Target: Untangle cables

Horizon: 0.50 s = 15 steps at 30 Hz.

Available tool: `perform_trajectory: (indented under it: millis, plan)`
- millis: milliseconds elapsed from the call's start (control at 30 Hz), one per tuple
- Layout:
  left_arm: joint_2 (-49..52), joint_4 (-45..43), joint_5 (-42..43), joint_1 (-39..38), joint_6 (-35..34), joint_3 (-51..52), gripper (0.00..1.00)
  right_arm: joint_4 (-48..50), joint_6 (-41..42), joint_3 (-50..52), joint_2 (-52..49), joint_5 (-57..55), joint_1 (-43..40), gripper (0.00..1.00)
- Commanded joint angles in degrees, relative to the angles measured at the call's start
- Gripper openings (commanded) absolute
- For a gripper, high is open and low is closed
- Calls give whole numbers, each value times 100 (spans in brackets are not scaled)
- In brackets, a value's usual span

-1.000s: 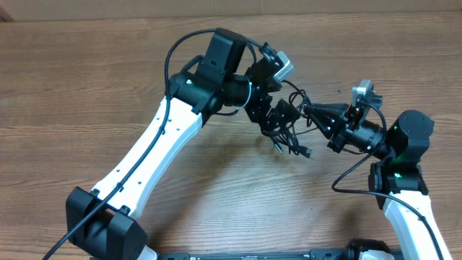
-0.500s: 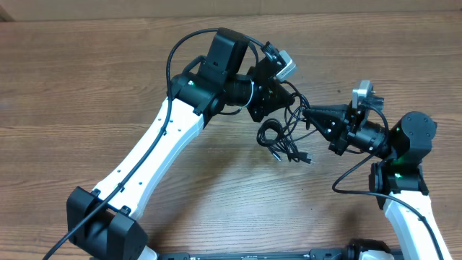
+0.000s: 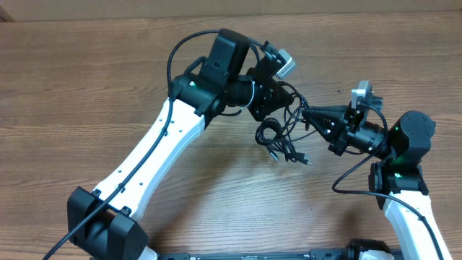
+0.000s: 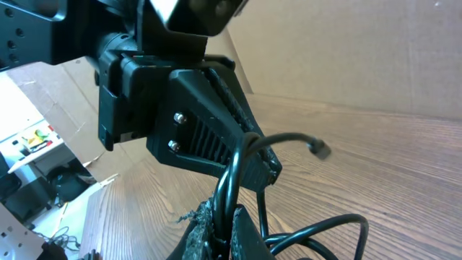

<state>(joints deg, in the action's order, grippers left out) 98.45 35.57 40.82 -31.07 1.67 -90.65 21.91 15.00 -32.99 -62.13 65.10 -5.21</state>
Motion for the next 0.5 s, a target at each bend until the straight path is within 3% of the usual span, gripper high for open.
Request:
perform_trajectory:
  millis: [0,67,300,467]
  plan:
    - [55,-20,-1191,160,-1362,9,4,-55,22,-83,94,199,-2,4]
    - [55,-13,-1515,225,-2063,11,4,-192,20,-83,94,188,-2,4]
    - [55,109,-2063,260,-2865,9,5,-216,22,-83,94,188,-2,4]
    - [55,514,-2691,264,-4568,9,4,-404,2,-83,94,72,-2,4]
